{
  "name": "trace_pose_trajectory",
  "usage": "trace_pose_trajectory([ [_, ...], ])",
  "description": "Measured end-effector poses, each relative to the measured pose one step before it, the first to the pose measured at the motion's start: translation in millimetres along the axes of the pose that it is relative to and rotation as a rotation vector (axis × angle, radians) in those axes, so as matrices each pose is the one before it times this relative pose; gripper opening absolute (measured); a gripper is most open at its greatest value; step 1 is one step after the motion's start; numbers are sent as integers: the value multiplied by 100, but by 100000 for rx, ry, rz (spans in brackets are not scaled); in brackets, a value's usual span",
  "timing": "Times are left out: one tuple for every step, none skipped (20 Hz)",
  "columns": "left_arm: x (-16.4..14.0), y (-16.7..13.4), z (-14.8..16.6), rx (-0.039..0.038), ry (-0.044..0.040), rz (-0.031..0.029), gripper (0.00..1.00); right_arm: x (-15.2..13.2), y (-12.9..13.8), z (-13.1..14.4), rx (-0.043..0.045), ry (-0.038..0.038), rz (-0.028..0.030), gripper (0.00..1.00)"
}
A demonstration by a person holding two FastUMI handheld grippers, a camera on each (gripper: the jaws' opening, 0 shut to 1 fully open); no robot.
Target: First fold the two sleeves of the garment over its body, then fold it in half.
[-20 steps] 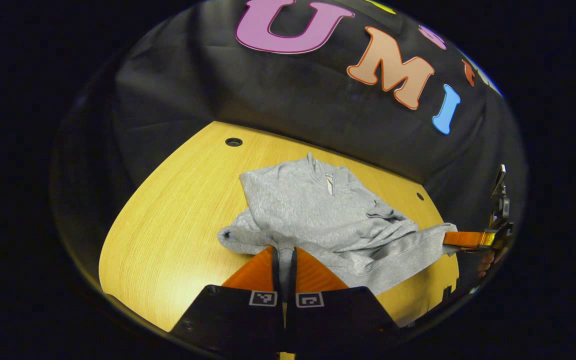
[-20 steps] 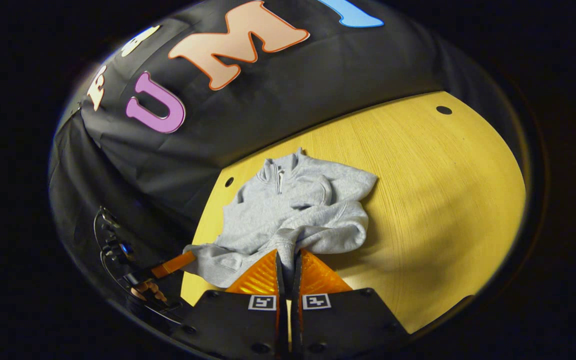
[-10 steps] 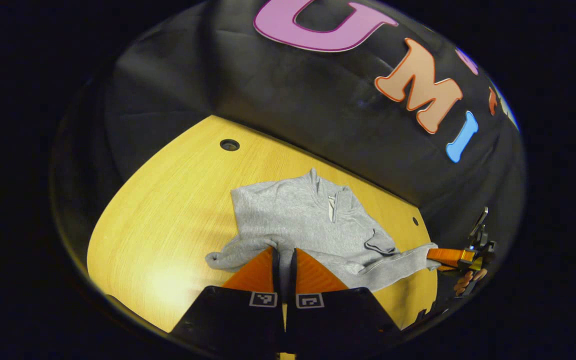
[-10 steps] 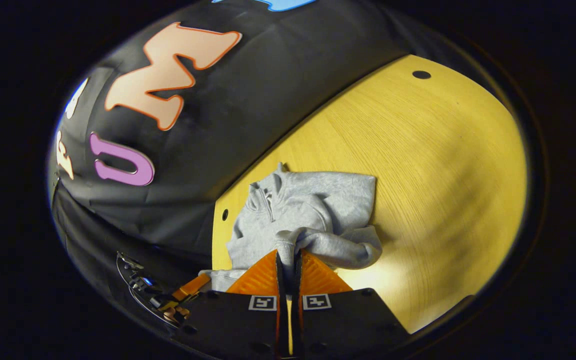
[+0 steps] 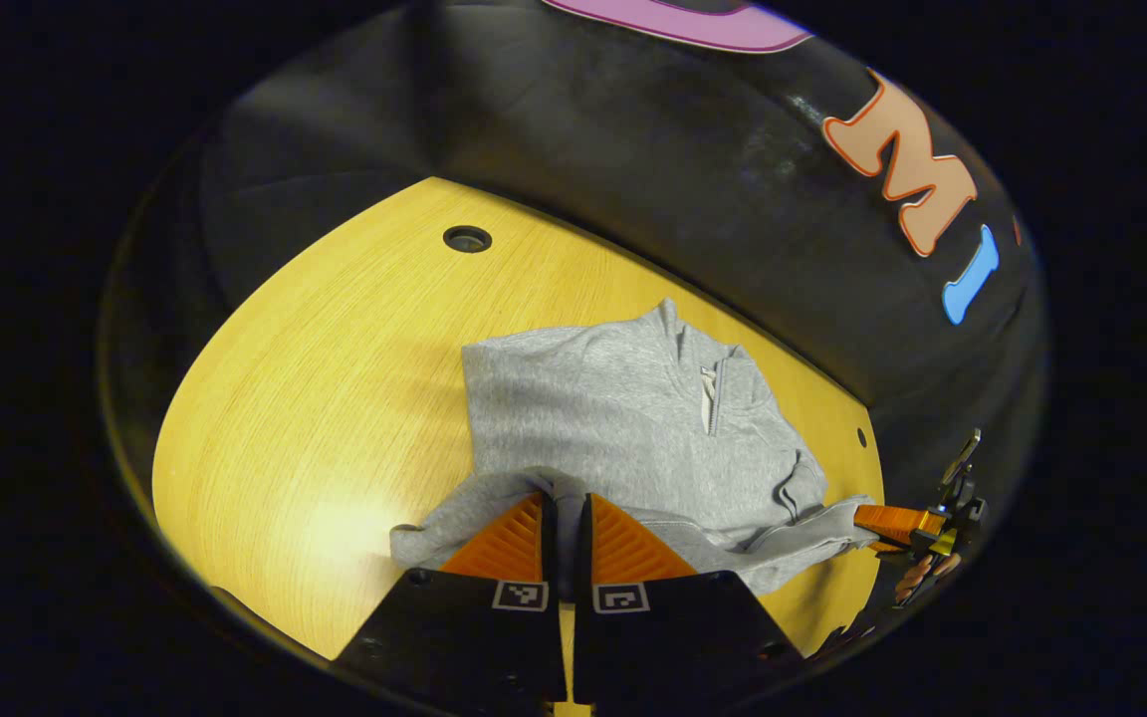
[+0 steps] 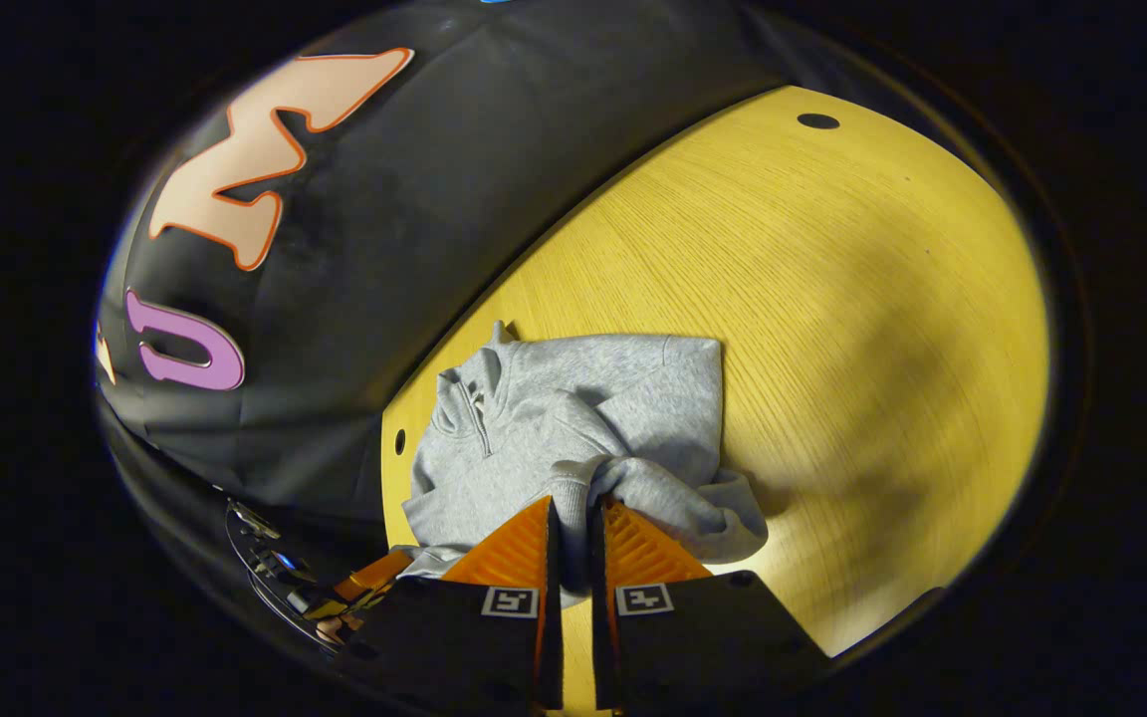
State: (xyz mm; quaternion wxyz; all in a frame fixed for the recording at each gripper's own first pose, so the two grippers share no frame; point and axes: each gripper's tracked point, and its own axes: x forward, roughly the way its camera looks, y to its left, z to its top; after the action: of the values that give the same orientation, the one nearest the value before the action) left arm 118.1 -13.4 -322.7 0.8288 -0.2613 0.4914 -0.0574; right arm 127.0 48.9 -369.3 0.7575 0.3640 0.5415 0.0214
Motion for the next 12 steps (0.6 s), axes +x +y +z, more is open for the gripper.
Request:
trace_pose_trajectory([
  [393,78,177,-2203,246,-165,4,435,-291,193,332,-1031,-1098,12],
  [313,45,148,-2202,24,-246,5,511,-264,-37,138,-309,-914,21],
  [-11,170,261,-2176,-133,318,6,284,-6,-106,-28,278,-819,22],
  [49,70,497,-861,-1295,706,8,138,69,81,-563,-791,-871,24],
  [-64,124,575,195,-1955,913,11,138,229,311,-1223,-1394,-523,26],
  [-90,252,659,1353,-2485,1809,14,-303,508,505,-1930,-2442,373,32],
  [24,-300,1221,1863,-5474,553,30,-181,770,744,-2395,-3629,1158,36],
  [-53,-396,1262,1256,-5265,-156,52,-363,617,1116,-3583,-5091,192,55],
  [-397,-394,1471,1968,-5660,462,74,323,314,1094,-4669,-5506,-103,74],
  [-519,-604,1223,2456,-4696,-239,96,-1066,305,1127,-5332,-5133,-1216,93],
  [-158,-321,943,3291,-4150,24,94,-669,314,1207,-4751,-4648,-301,92],
  [-742,-331,943,3580,-3653,343,95,-943,513,1032,-3998,-4682,238,98],
])
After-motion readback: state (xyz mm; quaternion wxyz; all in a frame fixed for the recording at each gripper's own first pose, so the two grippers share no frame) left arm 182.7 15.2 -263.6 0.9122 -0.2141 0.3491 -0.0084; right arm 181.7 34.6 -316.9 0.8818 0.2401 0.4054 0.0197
